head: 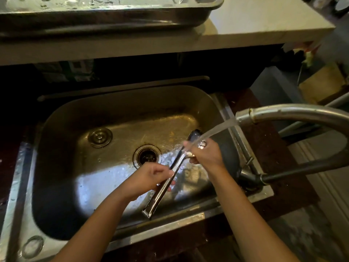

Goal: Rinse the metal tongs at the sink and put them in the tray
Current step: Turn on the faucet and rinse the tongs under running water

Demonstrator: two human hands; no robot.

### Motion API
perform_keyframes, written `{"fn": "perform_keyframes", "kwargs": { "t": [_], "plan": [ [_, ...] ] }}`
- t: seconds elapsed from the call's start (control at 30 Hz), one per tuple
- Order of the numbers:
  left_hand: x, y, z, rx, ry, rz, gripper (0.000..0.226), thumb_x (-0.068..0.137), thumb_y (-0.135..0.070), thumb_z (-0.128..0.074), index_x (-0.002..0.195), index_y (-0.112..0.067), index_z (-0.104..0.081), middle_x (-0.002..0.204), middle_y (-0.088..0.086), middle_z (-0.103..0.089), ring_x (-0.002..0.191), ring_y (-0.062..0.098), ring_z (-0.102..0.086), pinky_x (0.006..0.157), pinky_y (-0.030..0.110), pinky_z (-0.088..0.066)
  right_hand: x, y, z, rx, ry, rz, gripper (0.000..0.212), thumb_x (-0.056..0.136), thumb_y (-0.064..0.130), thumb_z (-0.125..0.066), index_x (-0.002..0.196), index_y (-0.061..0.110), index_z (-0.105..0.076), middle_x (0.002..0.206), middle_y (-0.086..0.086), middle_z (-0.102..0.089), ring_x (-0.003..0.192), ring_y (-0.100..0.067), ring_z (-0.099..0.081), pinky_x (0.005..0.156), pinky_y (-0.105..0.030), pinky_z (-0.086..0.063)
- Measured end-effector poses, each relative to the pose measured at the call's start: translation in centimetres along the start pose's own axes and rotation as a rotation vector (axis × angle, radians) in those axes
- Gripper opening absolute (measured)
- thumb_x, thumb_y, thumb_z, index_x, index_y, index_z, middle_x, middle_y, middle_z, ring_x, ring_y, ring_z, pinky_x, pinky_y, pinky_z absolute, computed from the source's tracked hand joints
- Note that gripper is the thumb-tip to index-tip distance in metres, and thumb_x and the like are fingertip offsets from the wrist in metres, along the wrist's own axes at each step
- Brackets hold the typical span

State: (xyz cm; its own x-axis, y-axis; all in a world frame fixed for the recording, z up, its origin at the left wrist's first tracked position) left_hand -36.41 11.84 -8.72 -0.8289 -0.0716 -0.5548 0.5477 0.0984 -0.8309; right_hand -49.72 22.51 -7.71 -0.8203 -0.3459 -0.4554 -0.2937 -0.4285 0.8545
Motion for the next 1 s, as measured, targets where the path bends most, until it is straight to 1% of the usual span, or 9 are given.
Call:
{"fn": "perform_keyframes", "kwargs": {
  "t": [0.07,0.17,0.3,0.4,0.5,0.63,0.83,0.9,1.0],
  "plan": [
    [0.0,0.2,0.2,0.026,-0.014,-0.007,0.019,0.09,-0.018,-0.055,0.081,-0.013,-0.071,0.072,0.0,-0.076,0.065,0.013,-0.07,0.063,0.024,-0.058,0.2,0.6,0.7,0.014,-0.049,0.008,0.019,0.085,0.034,-0.063,0.083,0.015,-0.06,0.08,-0.005,-0.064,0.039,-0.007,-0.06,0.037,-0.017,-0.045],
    [0.0,0.6,0.8,0.053,-0.017,0.003,0.018,0.089,-0.019,-0.057,0.083,-0.013,-0.072,0.071,-0.003,-0.076,0.066,0.015,-0.071,0.066,0.027,-0.058,0.5,0.7,1.3,0.02,-0.028,-0.036,0.036,0.094,0.044,-0.041,0.073,0.019,-0.057,0.059,0.002,-0.064,0.033,-0.006,-0.056,0.036,-0.018,-0.044],
    [0.0,0.9,1.4,0.098,-0.034,0.001,0.017,0.088,-0.018,-0.058,0.08,-0.015,-0.072,0.068,-0.003,-0.075,0.063,0.013,-0.07,0.059,0.022,-0.057,0.3,0.8,0.2,-0.256,0.093,0.022,0.042,0.074,0.046,-0.07,0.099,0.015,-0.056,0.094,-0.003,-0.063,0.06,-0.01,-0.063,0.043,-0.019,-0.046],
    [0.0,1.1,1.1,0.074,-0.021,-0.004,0.019,0.088,-0.016,-0.058,0.076,-0.016,-0.071,0.069,-0.002,-0.075,0.061,0.012,-0.069,0.056,0.02,-0.055,0.2,1.6,0.8,-0.18,-0.031,0.118,0.023,0.078,0.029,-0.071,0.076,0.01,-0.058,0.07,0.0,-0.058,0.04,-0.007,-0.054,0.034,-0.022,-0.045],
    [0.1,1.2,0.7,0.039,-0.024,-0.008,0.02,0.089,-0.017,-0.056,0.076,-0.015,-0.071,0.07,-0.002,-0.076,0.06,0.011,-0.069,0.055,0.02,-0.055,0.4,1.6,1.6,-0.106,-0.093,0.106,0.031,0.092,0.026,-0.053,0.073,0.001,-0.057,0.055,-0.003,-0.05,0.027,-0.006,-0.046,0.033,-0.02,-0.04],
    [0.7,1.1,0.9,0.015,-0.027,0.0,0.019,0.091,-0.02,-0.054,0.083,-0.016,-0.071,0.079,0.001,-0.078,0.066,0.013,-0.071,0.062,0.024,-0.059,0.0,2.1,1.1,-0.036,0.042,0.135,0.019,0.089,0.02,-0.058,0.07,0.022,-0.058,0.054,0.004,-0.055,0.035,-0.004,-0.047,0.037,-0.015,-0.039],
    [2.7,-3.6,-0.7,0.106,-0.007,-0.152,0.018,0.087,-0.031,-0.057,0.092,-0.018,-0.068,0.089,-0.002,-0.076,0.083,0.011,-0.069,0.079,0.026,-0.048,-0.6,2.7,2.5,0.17,-0.042,0.179,0.018,0.082,0.004,-0.065,0.075,0.019,-0.059,0.06,0.001,-0.061,0.039,0.0,-0.049,0.036,-0.013,-0.039],
    [4.0,-5.6,-0.8,0.077,-0.063,-0.178,0.018,0.086,-0.029,-0.059,0.093,-0.015,-0.069,0.081,-0.001,-0.076,0.077,0.017,-0.068,0.072,0.027,-0.05,-0.5,3.4,2.4,0.187,-0.033,0.208,0.02,0.083,0.004,-0.064,0.074,0.022,-0.06,0.055,0.007,-0.062,0.043,-0.001,-0.051,0.038,-0.014,-0.041],
    [5.5,-6.3,-1.0,-0.007,-0.006,-0.157,0.012,0.085,-0.021,-0.061,0.089,-0.019,-0.071,0.072,-0.008,-0.076,0.068,0.003,-0.07,0.059,0.012,-0.053,-0.1,4.3,3.6,0.113,-0.097,0.222,0.021,0.082,0.01,-0.064,0.066,0.022,-0.06,0.059,-0.001,-0.058,0.051,-0.013,-0.05,0.046,-0.023,-0.042]
  ]
}}
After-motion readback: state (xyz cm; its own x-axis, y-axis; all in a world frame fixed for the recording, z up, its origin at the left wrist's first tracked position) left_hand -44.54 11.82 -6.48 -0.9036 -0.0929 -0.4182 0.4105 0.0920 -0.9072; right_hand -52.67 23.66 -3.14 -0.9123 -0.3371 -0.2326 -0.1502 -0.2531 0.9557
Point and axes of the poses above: each hand's wrist, its own x-axis towards the middle knuckle, its own z-axis out of the back of the hand, y = z × x, the point moved 8 cm from there along x, towards the middle knuckle
